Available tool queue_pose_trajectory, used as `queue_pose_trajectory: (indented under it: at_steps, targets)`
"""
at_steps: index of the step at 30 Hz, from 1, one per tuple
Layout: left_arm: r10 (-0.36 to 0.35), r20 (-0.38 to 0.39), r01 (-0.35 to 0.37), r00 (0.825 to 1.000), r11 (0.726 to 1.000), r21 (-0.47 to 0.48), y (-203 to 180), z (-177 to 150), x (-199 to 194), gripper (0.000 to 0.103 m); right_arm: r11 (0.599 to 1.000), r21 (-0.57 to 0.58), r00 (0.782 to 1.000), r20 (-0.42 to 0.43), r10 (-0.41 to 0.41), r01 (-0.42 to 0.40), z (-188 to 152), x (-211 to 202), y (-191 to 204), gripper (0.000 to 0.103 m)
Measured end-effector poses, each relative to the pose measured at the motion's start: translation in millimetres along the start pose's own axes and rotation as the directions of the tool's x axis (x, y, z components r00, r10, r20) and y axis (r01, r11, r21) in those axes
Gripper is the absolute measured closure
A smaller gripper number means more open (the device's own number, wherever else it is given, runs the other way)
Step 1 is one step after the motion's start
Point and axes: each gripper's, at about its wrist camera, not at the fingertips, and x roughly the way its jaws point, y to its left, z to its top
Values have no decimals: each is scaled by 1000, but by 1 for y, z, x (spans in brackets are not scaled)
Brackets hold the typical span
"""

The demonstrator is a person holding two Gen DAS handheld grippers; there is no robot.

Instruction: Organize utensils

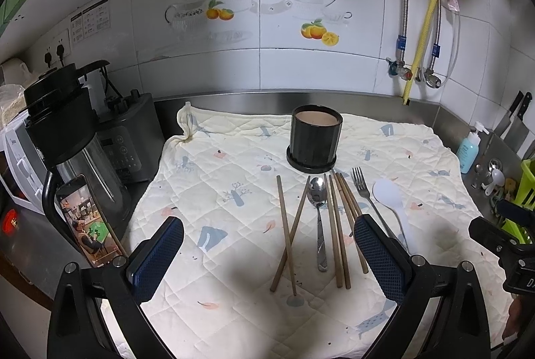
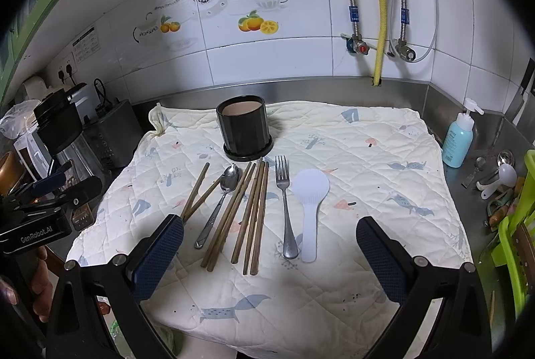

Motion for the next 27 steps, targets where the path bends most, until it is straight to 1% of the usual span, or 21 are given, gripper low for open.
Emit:
queue_pose_trajectory:
  at_steps: [27]
  targets:
    - [6, -3, -6, 1000, 1000, 1, 1, 3, 6, 0, 1000, 6, 1000, -16, 5, -5, -1, 11, 0, 0]
